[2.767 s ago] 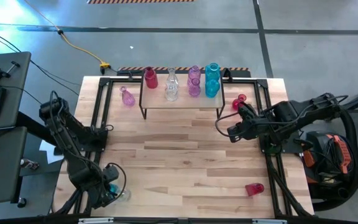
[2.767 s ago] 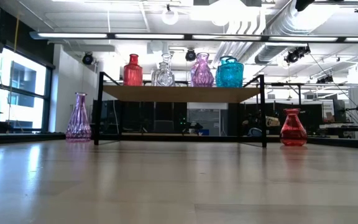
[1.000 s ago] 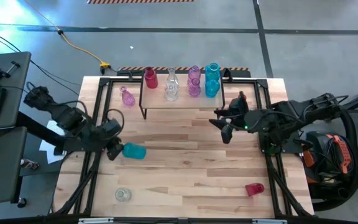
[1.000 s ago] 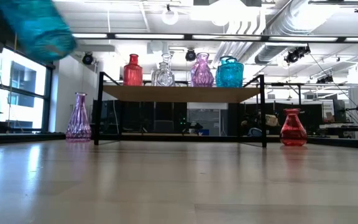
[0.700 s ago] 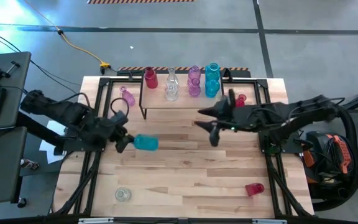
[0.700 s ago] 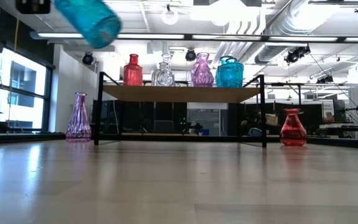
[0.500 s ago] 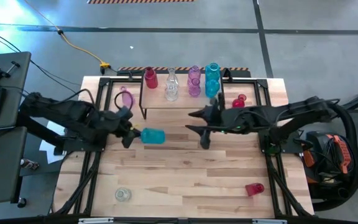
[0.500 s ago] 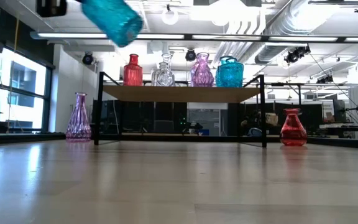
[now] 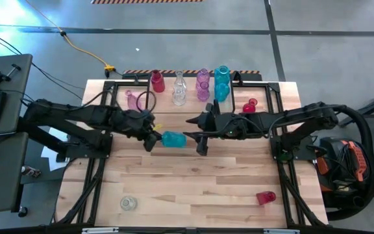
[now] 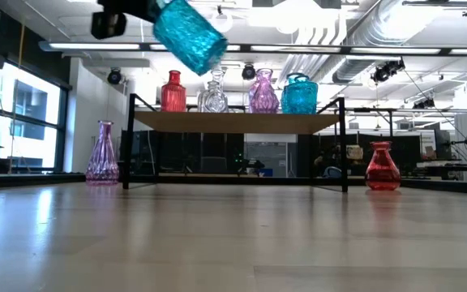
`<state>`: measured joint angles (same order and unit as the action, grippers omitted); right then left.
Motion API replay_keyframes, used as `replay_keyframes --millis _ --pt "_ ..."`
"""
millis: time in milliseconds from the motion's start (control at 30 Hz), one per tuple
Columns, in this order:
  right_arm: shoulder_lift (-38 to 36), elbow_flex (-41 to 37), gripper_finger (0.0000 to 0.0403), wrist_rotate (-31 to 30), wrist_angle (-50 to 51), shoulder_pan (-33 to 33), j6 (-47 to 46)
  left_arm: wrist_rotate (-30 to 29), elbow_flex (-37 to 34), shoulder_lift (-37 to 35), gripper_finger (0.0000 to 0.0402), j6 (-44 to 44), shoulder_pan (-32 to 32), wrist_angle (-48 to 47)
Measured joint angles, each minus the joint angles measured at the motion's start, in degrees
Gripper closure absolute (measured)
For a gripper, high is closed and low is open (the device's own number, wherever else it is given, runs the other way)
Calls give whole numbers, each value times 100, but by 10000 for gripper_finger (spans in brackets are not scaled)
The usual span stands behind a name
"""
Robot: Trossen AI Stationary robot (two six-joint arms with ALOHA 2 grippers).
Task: Sort vases onto shelf
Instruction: Put the blue vase on the shelf aligned with the other blue vases
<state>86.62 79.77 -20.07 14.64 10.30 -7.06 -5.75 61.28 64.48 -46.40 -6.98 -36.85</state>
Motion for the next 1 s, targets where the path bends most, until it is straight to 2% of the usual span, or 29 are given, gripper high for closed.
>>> replay_keyframes --millis 133,433,667,1000 --pt "136 0 201 445 -155 1 -45 353 -1 314 387 173 80 527" --pt "338 0 201 714 -10 99 -338 825 -3 870 387 258 179 1060" --pt "497 0 201 757 519 110 -899 938 -3 1224 387 254 178 1154" --pt "923 0 201 955 458 271 -1214 1024 -5 1454 387 208 145 1360"
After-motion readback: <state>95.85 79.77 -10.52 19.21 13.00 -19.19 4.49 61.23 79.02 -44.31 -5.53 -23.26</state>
